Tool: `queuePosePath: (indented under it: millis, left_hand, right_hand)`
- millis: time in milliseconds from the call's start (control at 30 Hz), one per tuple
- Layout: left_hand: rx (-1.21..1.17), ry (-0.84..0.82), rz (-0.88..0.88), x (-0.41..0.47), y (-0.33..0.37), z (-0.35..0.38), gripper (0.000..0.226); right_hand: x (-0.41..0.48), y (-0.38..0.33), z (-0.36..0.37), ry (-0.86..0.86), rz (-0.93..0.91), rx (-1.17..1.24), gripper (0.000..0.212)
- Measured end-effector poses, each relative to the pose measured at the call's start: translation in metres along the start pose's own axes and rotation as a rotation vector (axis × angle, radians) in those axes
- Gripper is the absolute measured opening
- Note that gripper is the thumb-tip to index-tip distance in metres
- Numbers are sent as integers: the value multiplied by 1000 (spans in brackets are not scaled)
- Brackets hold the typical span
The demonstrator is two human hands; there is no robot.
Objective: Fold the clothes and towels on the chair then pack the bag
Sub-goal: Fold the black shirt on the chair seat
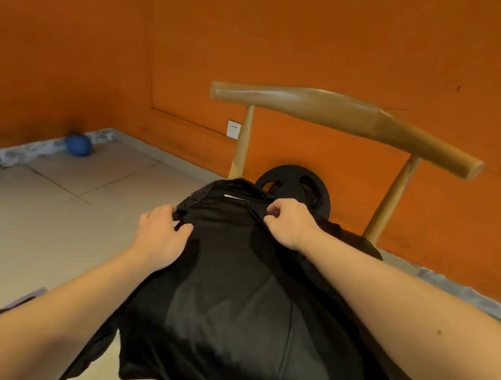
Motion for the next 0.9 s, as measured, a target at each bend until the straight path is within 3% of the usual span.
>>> queuePosePath:
  millis: [200,400,567,700,833,900]
  left_hand:
    - [-443,-159,-369,-63,-60,-17,69]
    - [-567,-277,-355,-106,-86,-23,56]
    - [-689,-387,-389,-129,-89,-21,69]
    - [-601,-399,-353,-136,-92,-24,71]
    - [-451,-470,-297,-139,-96,-23,28]
    - [-347,-471,-284,-140,-101,-29,23]
  right_hand:
    - [-31,-79,31,-65,-45,59,30]
    - [-46,-145,70,-107,-28,79,19]
    - [-42,-174,104,-203,93,-147,11]
    - [-41,-182,116,-204,196,-224,26]
    - [-38,-187,121,-215,235,-334,38]
    - [-36,-190,122,-226,255,-342,43]
Point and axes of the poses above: each hand's wrist, its own x-axis towards the middle knuckle, its own z-axis out of the palm, y = z × x, the point moved 4 cm from there along x, towards the middle knuckle, and after that the axes turned 2 degrees about z, right-handed, at the moved point
